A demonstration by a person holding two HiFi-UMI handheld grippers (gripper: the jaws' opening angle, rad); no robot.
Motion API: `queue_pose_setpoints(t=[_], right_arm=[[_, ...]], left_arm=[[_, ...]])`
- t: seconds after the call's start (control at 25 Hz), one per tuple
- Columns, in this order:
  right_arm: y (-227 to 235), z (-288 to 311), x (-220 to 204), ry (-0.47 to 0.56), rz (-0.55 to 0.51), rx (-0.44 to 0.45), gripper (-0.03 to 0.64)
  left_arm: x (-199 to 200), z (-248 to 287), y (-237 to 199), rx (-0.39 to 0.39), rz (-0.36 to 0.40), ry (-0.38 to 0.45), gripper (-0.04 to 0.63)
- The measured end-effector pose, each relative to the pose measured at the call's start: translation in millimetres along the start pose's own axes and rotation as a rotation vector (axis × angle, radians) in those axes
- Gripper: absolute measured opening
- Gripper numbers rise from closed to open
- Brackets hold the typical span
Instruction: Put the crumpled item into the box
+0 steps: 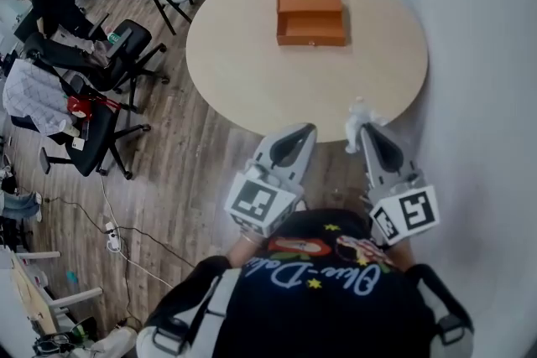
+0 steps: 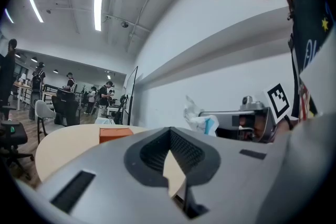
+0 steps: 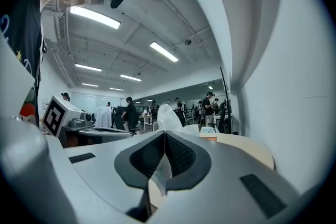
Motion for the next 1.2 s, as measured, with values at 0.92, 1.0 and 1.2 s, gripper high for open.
queue_pose_setpoints(t=[0.92,1.0,1.2], right_arm=[[10.4,21.0,0.0,-0.005,-0.009,-0.120,0.002],[14.6,30.3,-0.7,0.001,-0.007,-0.102,0.002],[28.4,56.5,-3.4,0.008,0.005,-0.053,0.002]], left_arm=[[-2.3,12.4,-40.2,-0.051,-0.024,-0.025,-0.008],[-1.5,14.0,-46.8,-0.025,-0.022,-0.025,-0.008],[4.2,24.9,-62.3,0.027,-0.020,-0.024,-0.008]])
Point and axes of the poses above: the fingertips, and each gripper's own axes: z forward along the fingers, y to its right, x out of its top, the point moved 7 cm from there along -z, backward along the fingers, and after that the axes turned 8 degrees about -z, right-handed, at the moved point
